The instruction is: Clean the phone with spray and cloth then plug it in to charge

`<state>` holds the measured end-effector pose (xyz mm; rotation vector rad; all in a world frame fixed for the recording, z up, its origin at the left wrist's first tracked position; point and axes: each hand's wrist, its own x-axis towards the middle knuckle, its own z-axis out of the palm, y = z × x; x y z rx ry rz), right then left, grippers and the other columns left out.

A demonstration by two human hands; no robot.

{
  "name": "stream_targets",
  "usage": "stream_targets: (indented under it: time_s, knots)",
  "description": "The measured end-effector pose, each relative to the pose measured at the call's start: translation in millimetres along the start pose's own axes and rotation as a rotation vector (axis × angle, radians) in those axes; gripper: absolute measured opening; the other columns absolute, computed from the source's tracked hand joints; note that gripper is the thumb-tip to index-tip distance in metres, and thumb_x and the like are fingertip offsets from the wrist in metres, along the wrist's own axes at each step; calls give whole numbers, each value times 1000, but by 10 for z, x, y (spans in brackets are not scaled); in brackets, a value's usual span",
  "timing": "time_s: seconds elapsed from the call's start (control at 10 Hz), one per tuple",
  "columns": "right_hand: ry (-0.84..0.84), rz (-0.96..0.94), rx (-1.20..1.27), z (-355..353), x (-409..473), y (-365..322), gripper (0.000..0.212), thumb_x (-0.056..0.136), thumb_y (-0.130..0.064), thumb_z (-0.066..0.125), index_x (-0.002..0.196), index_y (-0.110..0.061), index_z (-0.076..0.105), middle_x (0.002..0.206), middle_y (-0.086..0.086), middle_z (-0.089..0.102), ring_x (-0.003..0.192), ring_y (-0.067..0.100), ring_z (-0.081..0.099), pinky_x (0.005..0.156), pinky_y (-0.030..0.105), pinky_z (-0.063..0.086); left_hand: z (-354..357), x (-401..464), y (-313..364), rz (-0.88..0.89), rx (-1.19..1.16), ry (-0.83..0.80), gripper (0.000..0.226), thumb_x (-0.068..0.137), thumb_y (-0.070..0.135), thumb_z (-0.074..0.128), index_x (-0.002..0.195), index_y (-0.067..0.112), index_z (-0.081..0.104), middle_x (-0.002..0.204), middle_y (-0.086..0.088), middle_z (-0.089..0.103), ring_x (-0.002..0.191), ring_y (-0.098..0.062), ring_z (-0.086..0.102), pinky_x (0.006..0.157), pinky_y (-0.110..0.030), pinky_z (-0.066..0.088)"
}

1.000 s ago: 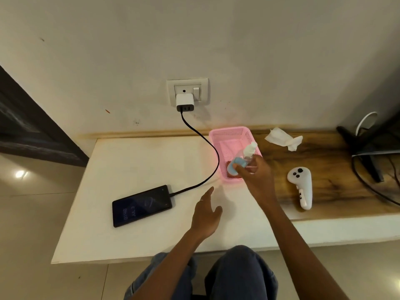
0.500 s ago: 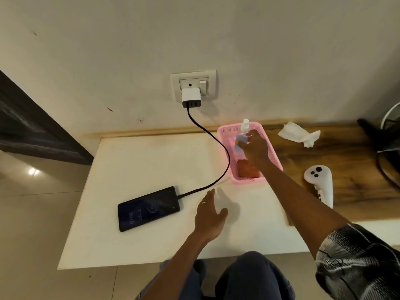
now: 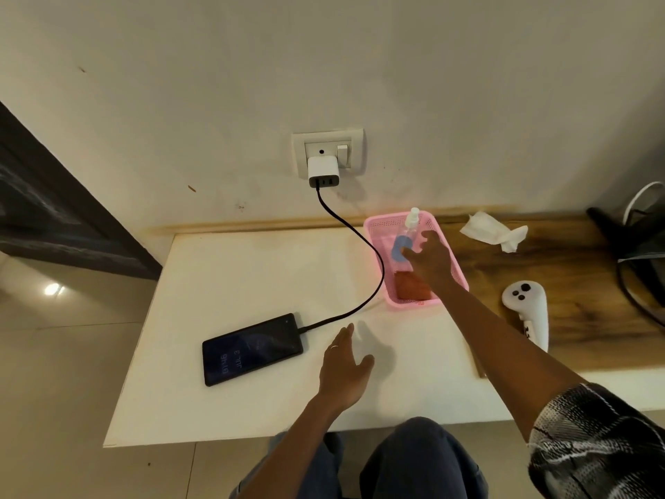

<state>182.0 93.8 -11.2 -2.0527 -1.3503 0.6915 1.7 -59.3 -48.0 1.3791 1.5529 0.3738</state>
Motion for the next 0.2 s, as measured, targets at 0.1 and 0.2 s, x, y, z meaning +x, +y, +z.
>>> stream_targets:
  time_s: [0.1, 0.2]
  knots:
    - [19, 2, 14, -89, -192, -66, 50, 87, -19, 62, 129, 0, 43, 122, 18, 58, 109, 31, 57, 91, 31, 43, -89, -109, 5, -3, -11, 17, 65, 93, 26, 52, 148, 20, 19, 156, -1, 22, 143, -19, 21, 116, -35, 20]
    - [33, -5, 52, -167, -386, -98, 46, 87, -14, 61, 128, 0, 44, 123, 19, 58, 110, 32, 57, 94, 34, 43, -176, -247, 56, 19, -42, 61, 64, 93, 26, 53, 148, 20, 21, 155, -2, 25, 142, -19, 23, 115, -34, 22]
